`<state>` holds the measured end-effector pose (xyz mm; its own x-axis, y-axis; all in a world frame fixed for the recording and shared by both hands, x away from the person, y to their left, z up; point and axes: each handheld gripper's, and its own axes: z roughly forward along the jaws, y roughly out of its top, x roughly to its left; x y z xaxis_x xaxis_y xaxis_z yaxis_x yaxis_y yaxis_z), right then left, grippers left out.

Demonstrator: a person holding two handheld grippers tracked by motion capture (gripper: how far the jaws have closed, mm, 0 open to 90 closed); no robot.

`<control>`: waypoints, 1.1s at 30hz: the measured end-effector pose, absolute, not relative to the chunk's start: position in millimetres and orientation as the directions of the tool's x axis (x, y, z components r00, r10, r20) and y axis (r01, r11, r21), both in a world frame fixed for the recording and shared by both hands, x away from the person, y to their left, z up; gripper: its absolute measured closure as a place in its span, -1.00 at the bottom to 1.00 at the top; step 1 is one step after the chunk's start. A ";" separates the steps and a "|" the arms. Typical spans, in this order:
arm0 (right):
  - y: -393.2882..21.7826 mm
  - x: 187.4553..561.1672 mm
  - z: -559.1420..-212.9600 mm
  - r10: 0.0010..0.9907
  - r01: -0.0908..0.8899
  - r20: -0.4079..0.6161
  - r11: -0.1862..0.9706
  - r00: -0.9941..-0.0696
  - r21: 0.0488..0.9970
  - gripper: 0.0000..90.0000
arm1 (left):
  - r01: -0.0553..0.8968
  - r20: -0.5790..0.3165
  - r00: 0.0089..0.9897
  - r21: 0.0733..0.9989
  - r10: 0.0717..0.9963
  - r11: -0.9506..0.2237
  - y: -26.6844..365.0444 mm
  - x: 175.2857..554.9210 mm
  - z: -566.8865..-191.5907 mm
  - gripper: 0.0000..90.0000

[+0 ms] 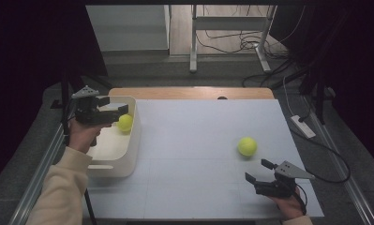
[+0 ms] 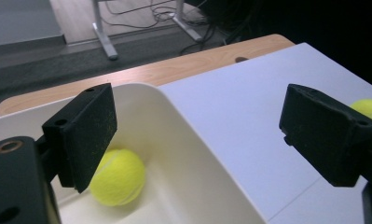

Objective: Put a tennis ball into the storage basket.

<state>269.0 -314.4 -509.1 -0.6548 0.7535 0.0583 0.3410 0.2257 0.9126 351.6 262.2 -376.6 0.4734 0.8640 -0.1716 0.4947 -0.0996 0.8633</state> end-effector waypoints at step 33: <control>-317.4 266.6 -508.7 0.762 0.324 0.035 0.233 -0.646 0.917 -0.72 | 0.360 -0.153 0.667 0.923 0.729 -0.136 207.6 313.8 -368.2 -0.73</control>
<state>266.6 -317.4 -508.7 -0.6462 0.7624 0.0349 0.3241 0.2327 0.9170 313.8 207.6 -368.2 0.6674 0.7288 -0.1530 0.3600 -0.1359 0.9230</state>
